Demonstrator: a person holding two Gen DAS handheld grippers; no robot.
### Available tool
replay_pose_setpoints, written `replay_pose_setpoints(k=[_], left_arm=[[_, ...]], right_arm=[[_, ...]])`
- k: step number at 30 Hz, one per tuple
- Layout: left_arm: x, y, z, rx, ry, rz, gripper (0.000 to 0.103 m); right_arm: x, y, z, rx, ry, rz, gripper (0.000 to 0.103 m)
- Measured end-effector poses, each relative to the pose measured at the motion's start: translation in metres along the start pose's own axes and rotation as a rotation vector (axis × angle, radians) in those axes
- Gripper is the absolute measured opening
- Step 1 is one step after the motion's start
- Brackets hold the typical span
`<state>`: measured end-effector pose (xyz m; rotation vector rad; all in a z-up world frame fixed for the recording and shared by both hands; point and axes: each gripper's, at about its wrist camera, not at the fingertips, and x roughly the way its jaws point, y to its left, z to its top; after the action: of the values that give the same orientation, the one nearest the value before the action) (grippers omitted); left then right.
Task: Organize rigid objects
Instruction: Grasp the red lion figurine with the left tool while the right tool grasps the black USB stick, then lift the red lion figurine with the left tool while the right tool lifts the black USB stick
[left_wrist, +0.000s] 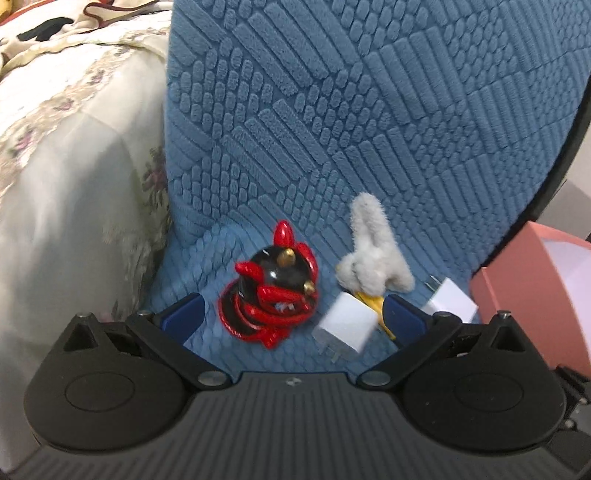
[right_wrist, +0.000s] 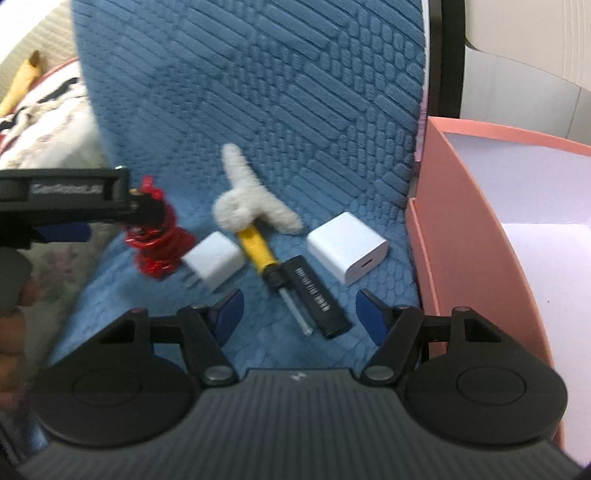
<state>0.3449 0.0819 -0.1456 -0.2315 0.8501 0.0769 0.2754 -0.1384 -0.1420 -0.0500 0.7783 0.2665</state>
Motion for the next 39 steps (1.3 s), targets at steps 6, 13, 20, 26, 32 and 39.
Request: replay_pose_setpoints(k=[6, 13, 20, 26, 32, 39], left_arm=[[0.016, 0.004, 0.003, 0.041, -0.030, 0.015, 0.091], [0.030, 0.008, 0.003, 0.066, -0.020, 0.017, 0.074], [0.034, 0.009, 0.004, 0.048, -0.019, 0.000, 0.064], [0.012, 0.006, -0.003, 0.007, -0.026, -0.006, 0.063], [-0.025, 0.005, -0.024, -0.051, -0.020, -0.032, 0.063], [-0.061, -0.007, -0.060, -0.070, 0.012, -0.036, 0.063]], right_arm=[[0.026, -0.012, 0.006, 0.042, 0.055, -0.039, 0.043], [0.043, -0.013, 0.003, -0.002, 0.117, -0.043, 0.040], [0.043, -0.007, 0.005, -0.090, 0.128, -0.027, 0.031], [0.029, -0.004, 0.005, -0.098, 0.143, -0.028, 0.028], [0.002, -0.003, -0.006, -0.108, 0.167, -0.024, 0.028], [-0.032, 0.002, -0.022, -0.099, 0.179, -0.010, 0.027]])
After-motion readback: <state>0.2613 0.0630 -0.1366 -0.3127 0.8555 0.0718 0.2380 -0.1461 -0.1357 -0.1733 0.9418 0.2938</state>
